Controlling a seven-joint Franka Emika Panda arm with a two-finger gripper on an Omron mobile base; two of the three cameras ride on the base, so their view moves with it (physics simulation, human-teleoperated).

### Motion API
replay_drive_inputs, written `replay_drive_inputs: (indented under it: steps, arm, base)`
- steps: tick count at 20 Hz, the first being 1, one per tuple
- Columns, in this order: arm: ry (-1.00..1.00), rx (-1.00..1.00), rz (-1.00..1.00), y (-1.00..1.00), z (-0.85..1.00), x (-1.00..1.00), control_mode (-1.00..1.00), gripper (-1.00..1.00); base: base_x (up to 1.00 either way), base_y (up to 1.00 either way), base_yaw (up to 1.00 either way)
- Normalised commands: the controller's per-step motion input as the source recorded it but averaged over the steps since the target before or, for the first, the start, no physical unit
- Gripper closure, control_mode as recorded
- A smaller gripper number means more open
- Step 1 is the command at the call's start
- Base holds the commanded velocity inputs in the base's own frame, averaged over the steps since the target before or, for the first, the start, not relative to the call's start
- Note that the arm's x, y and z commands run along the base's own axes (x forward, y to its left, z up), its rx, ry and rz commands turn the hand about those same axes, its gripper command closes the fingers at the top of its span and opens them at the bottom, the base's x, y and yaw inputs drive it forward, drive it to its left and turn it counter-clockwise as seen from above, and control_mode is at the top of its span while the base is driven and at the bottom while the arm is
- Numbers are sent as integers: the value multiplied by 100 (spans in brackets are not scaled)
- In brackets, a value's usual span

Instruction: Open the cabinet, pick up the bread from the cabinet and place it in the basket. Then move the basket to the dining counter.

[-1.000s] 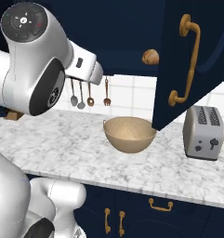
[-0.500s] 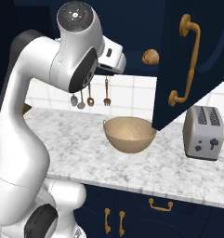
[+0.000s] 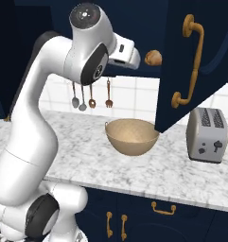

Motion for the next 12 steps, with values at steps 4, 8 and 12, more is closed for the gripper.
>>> replay_drive_inputs:
  steps: [4, 8, 12]
  arm:
    - [6, 0, -3, -36, -4, 50, -100, -100]
    - [6, 0, -6, -27, -8, 49, -100, -100]
    - [7, 0, -11, -13, -5, 54, -100, -100]
  base:
    - [0, 0, 0]
    - [0, 0, 0]
    - [0, 0, 0]
